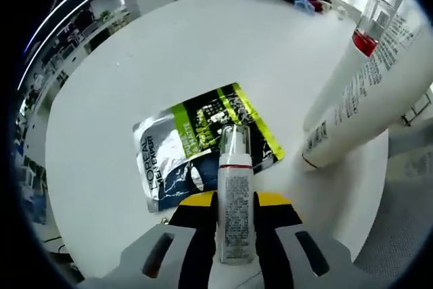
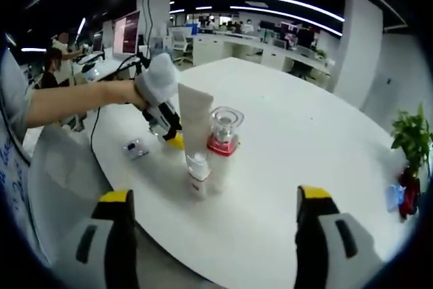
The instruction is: Arrange the skincare products in the storage area until every visible bottle or jar stands upright without overlapping.
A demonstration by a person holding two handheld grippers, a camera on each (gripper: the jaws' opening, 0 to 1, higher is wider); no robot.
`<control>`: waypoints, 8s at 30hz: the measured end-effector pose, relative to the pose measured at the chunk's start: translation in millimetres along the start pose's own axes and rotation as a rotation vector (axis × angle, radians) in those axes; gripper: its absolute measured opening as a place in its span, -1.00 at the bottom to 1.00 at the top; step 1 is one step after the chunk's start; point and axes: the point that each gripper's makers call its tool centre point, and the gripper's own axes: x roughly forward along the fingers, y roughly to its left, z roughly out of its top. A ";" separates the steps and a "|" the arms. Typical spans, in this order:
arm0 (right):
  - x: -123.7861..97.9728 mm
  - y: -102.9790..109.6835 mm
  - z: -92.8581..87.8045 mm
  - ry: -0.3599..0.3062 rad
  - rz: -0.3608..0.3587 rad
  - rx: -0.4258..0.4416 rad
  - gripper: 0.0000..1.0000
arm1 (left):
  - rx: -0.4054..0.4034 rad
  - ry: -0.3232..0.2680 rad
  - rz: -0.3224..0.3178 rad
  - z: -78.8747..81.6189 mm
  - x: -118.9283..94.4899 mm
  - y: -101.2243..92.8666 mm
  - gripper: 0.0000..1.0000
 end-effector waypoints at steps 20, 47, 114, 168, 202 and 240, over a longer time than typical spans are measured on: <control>-0.5 19.3 -1.5 -0.037 0.031 0.028 0.99 | -0.050 -0.093 -0.014 -7.7 -43.1 -6.5 -0.67; 7.5 51.3 9.4 -0.174 0.138 0.184 0.73 | -0.114 -0.254 -0.020 -29.4 -87.5 -45.0 -0.67; 71.8 101.0 17.8 -0.255 0.464 1.048 -0.32 | -0.118 -0.450 -0.271 -17.7 -101.5 -113.3 -0.67; 68.6 110.8 42.6 -0.295 0.296 0.249 -0.60 | -0.041 -0.353 -0.272 -25.8 -80.9 -123.6 -0.63; 71.6 133.0 37.0 -0.257 0.286 -0.007 -0.46 | 0.109 -0.264 -0.127 -40.1 -58.9 -109.2 -0.47; 47.7 46.2 -24.3 -0.061 0.163 0.097 -0.55 | 0.062 -0.187 -0.081 -43.9 -52.0 -93.5 -0.65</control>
